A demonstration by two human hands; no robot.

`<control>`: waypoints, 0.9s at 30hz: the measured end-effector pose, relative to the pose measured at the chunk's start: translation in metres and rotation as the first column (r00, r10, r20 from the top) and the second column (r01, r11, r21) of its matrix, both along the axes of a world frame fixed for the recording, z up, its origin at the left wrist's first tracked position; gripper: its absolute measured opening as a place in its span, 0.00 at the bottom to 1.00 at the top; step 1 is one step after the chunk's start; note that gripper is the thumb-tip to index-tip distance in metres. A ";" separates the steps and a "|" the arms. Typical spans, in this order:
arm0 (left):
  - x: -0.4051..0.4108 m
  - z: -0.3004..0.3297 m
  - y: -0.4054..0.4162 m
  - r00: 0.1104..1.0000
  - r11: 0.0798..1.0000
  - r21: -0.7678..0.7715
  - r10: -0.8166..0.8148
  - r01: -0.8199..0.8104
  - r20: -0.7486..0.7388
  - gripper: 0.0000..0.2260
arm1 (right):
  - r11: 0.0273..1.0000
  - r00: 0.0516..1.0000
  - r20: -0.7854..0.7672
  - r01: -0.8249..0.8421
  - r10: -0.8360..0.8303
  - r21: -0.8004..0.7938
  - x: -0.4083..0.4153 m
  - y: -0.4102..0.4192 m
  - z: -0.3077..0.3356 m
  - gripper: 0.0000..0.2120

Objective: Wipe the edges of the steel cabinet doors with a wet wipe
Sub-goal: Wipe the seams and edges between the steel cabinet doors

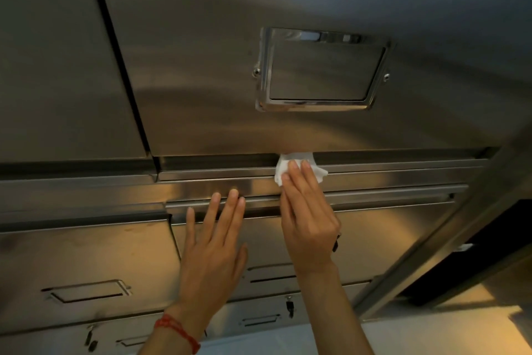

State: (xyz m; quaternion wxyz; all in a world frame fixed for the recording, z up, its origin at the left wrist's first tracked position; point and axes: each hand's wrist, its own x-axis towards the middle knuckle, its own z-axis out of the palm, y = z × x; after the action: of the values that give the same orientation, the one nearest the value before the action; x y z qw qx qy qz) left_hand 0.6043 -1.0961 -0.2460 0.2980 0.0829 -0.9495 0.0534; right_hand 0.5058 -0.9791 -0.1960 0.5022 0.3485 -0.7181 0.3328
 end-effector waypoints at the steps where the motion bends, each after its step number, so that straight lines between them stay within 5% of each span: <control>1: -0.001 0.000 0.001 1.000 1.000 0.001 0.009 -0.009 -0.001 0.33 | 1.000 1.000 -0.004 -0.006 0.006 0.013 -0.002 0.003 0.000 0.10; 16: -0.002 0.005 0.022 0.994 0.991 0.085 0.102 -0.104 0.029 0.31 | 0.998 1.000 0.016 -0.028 0.027 0.058 -0.012 0.025 0.003 0.10; 21: -0.001 0.010 0.026 0.994 0.990 0.091 0.107 -0.109 0.029 0.42 | 1.000 0.998 0.058 0.029 -0.028 -0.008 -0.012 0.027 0.002 0.10; 27: -0.005 0.014 0.038 0.988 0.981 0.115 0.152 -0.156 0.037 0.42 | 0.995 0.999 0.002 -0.048 0.048 0.083 -0.015 0.029 0.004 0.10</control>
State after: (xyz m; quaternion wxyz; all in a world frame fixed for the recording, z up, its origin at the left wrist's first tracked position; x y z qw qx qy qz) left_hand 0.5997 -1.0579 -0.2317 0.2742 0.1728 -0.9458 0.0213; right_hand 0.4909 -0.9505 -0.1923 0.4791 0.3863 -0.7225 0.3148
